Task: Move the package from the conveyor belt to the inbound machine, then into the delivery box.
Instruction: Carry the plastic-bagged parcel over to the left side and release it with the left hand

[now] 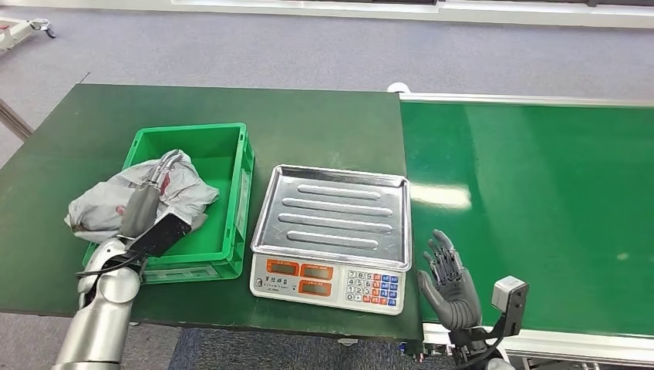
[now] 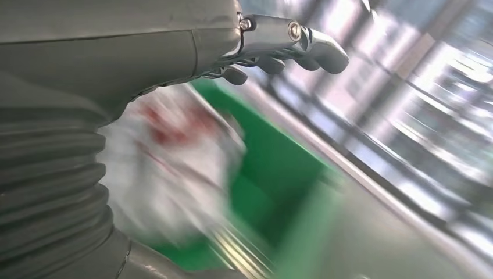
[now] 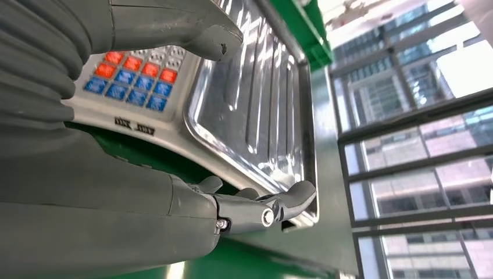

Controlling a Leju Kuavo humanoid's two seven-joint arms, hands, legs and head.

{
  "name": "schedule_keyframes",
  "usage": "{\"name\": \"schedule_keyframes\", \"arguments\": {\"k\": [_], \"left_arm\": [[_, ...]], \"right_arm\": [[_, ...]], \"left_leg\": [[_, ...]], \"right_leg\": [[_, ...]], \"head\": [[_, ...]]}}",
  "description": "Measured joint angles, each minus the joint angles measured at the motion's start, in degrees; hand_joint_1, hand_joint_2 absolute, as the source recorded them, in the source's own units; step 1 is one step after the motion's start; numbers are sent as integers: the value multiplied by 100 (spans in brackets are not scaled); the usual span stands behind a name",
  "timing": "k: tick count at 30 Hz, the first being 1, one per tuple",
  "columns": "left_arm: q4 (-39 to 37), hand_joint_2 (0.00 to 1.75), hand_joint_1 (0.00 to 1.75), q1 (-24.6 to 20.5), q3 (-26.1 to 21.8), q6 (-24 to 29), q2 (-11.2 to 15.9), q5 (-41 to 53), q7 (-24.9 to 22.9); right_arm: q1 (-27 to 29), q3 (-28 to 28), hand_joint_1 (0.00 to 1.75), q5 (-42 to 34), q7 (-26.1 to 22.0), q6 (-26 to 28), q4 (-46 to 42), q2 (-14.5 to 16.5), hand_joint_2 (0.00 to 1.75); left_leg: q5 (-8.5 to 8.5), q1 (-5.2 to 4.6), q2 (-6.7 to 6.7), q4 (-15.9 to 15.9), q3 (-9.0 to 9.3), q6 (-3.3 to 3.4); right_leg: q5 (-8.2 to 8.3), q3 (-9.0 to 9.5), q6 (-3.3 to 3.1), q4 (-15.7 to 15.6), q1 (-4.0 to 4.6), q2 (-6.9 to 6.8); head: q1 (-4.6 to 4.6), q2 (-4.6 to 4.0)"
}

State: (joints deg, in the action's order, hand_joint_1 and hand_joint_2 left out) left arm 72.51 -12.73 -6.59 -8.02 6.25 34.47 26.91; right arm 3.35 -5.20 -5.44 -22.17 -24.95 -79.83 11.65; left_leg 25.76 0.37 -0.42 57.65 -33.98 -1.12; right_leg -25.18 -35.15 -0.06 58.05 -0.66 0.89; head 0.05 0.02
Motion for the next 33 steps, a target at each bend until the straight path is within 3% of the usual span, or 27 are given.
{"name": "schedule_keyframes", "arguments": {"k": [5,9,14,18,24,33], "left_arm": [[262,175,0,9,592,-1017,-525,-2402,-304],[267,0,0,9,962,-1284,-816,-3354,-421],[179,0,0,5,1213,-1733,-1109,-4340,-576],[-39,175,0,-53,1413,-1863,-1356,-4945,-687],[-663,175,0,-176,1696,-1671,-1672,-5041,-662],[-1011,175,0,-245,1797,-1647,-1782,-5048,-632]], "right_arm": [[-309,388,0,278,59,502,-79,0,175],[-564,733,0,306,95,687,-73,0,175],[-763,987,0,198,98,767,-28,0,175],[-876,1126,0,70,99,825,39,2,175],[-965,1288,0,70,38,965,249,18,175],[-974,1346,0,70,24,1005,372,19,175]], "left_leg": [[1,-4,1,2,1,4],[0,-2,1,3,2,5],[-1,0,2,3,1,4],[0,-1,-1,3,-1,5],[1,-4,-2,3,-3,7],[1,-1,-1,3,-3,6]], "right_leg": [[4,0,6,-1,-4,1],[6,0,6,-1,-4,0],[6,0,6,0,1,-1],[5,0,7,-1,-1,-2],[5,0,9,-1,-5,-4],[4,-2,8,-1,0,-4]], "head": [[0,0],[0,0],[-1,0],[1,0],[1,0],[0,0]]}}
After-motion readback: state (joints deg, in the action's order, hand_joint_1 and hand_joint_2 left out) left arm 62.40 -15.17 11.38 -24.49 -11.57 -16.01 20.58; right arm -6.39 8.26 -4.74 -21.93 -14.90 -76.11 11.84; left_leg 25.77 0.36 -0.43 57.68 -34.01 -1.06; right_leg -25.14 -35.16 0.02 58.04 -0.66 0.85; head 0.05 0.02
